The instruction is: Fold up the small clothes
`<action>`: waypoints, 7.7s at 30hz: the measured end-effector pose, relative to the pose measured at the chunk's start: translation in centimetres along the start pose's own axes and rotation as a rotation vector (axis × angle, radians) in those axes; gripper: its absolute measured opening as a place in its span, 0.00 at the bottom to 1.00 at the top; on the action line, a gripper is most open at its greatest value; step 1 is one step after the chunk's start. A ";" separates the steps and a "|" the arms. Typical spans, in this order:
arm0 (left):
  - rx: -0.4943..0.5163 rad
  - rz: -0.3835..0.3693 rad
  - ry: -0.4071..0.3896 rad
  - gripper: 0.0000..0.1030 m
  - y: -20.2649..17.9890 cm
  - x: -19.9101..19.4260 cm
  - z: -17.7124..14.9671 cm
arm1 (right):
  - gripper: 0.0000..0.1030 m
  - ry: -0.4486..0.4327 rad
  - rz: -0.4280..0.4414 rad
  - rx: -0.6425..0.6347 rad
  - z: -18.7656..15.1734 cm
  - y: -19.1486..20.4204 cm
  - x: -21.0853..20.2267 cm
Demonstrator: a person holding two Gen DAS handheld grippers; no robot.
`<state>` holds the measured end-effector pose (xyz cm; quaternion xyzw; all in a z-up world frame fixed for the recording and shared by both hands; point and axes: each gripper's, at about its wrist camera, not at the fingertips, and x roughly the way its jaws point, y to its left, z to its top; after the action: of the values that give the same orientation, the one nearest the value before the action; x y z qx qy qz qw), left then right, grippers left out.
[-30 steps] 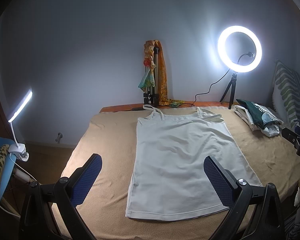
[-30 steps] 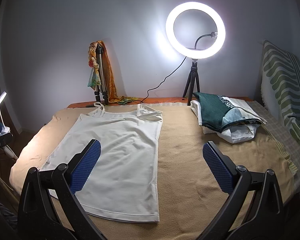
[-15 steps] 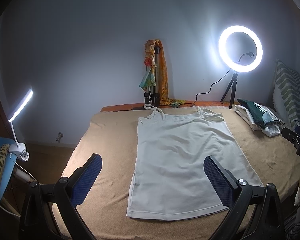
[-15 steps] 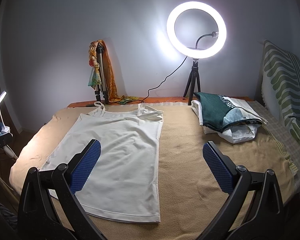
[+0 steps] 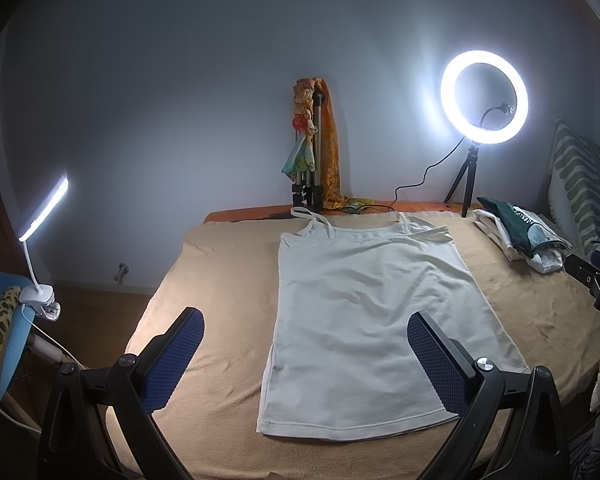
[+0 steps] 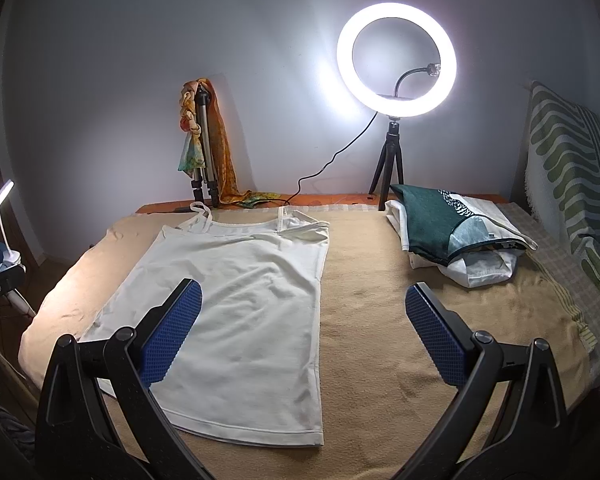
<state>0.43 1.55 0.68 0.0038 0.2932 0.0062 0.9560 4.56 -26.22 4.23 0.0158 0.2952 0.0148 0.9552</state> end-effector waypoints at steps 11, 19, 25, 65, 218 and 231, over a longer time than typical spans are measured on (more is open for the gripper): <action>-0.028 -0.016 0.059 0.92 1.9 1.7 -0.8 | 1.00 0.030 0.049 -0.024 1.0 1.3 1.4; -0.103 -0.048 0.112 0.79 4.4 3.8 -3.2 | 1.00 0.038 0.167 -0.105 4.4 4.6 3.6; -0.196 -0.108 0.211 0.52 6.2 6.0 -5.5 | 0.87 0.137 0.312 -0.120 6.7 8.1 8.5; -0.355 -0.293 0.440 0.03 8.8 14.0 -10.3 | 0.41 0.664 0.365 -0.166 4.9 30.7 41.0; -0.022 -0.620 0.282 0.02 -19.0 11.1 -7.6 | 0.05 0.553 0.304 0.045 8.5 -3.7 36.8; -0.123 -0.545 0.268 0.02 -12.9 10.3 -8.4 | 0.05 0.559 0.311 -0.054 9.7 4.6 37.4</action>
<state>4.42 -11.14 -12.16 -0.1337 0.4061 -0.2322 0.8737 40.79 -20.45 -8.69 0.0309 0.5395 0.1724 0.8235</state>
